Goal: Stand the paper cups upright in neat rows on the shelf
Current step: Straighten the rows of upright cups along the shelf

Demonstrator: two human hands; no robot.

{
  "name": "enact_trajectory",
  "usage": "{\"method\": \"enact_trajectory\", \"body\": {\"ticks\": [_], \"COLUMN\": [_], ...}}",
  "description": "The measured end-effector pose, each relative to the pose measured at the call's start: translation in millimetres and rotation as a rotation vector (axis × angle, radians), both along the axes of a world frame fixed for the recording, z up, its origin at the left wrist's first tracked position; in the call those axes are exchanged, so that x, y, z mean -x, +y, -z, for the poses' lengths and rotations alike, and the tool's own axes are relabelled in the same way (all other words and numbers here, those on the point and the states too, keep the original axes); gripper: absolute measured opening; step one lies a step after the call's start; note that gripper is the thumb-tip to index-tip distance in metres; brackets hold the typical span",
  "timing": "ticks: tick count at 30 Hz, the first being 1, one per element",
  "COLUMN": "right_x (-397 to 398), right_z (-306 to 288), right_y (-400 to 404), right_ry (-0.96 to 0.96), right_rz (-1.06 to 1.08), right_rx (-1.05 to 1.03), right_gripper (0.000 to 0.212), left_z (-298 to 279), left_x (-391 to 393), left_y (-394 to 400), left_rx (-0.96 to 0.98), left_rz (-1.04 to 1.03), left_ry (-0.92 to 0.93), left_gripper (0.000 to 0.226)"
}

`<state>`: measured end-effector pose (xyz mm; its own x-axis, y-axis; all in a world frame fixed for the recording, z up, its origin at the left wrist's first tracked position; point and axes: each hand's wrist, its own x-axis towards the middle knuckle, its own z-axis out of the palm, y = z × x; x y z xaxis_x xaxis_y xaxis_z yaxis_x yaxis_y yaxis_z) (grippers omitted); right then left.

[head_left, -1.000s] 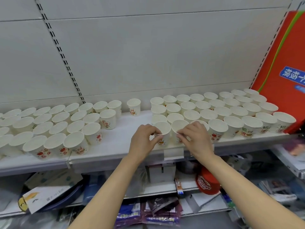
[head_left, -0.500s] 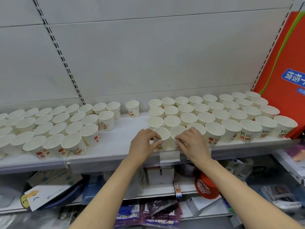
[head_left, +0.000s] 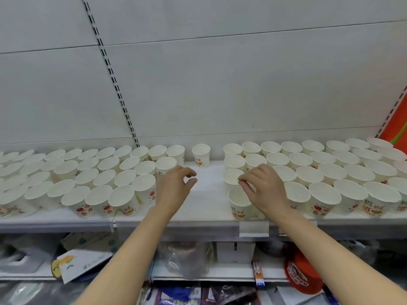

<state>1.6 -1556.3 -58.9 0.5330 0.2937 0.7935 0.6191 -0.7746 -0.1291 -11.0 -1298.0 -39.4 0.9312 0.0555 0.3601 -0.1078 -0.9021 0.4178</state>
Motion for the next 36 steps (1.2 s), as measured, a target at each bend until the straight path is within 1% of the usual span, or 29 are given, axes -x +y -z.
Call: {"method": "enact_trajectory", "body": {"ticks": [3,6,8,10,12,14,16,20,25,28,31,33,34,36], "right_x": [-32,-73,-100,-120,-135,-145,-151,-156,-158,-156,-153,-150,-150,-152], "right_z": [-11,-23,-28,-29,-24,-19,-14,-7,-13,-20,-18,-18,-17,-16], "right_y": [33,66,83,95,107,118,129,140,122,116,116,120,122,126], "right_ry": [-0.02,0.054,0.171,0.351,0.484,0.547,0.544,0.445,0.415,0.459,0.507,0.506,0.499,0.507], "right_rz": [0.007,0.053,0.09,0.141,0.191,0.221,0.234,0.242,0.235,0.257,0.24,0.217,0.211,0.202], "right_rx": [0.025,0.04,0.108,0.215,0.291,0.331,0.337,0.319,0.472,0.543,0.52,0.463,0.442,0.406], "right_gripper": [0.008,0.01,0.006,0.005,0.017,0.028,0.029,0.012,0.026,0.025,0.031,0.036,0.035,0.024], "left_z": [-14,-28,-32,-30,-23,-15,-10,-3,-6,-6,-7,-7,-7,-6], "left_x": [-41,-86,-113,-136,-155,-169,-177,-186,-183,-182,-180,-178,-177,-177], "left_y": [31,48,52,52,54,55,56,58,59,59,55,50,48,45], "left_rx": [-0.045,-0.125,-0.171,-0.213,-0.303,-0.399,-0.415,-0.41,-0.423,-0.396,-0.377,-0.366,-0.362,-0.348], "left_rz": [-0.064,-0.058,-0.023,-0.002,0.011,0.031,0.058,0.123,0.175,0.2,0.244,0.255,0.254,0.244], "left_ry": [-0.015,-0.009,0.033,0.095,0.169,0.248,0.297,0.281,0.298,0.33,0.317,0.288,0.27,0.247], "left_gripper": [0.008,0.014,0.014,0.016,0.021,0.023,0.018,0.014,0.019,0.022,0.03,0.024,0.018,0.01]}}
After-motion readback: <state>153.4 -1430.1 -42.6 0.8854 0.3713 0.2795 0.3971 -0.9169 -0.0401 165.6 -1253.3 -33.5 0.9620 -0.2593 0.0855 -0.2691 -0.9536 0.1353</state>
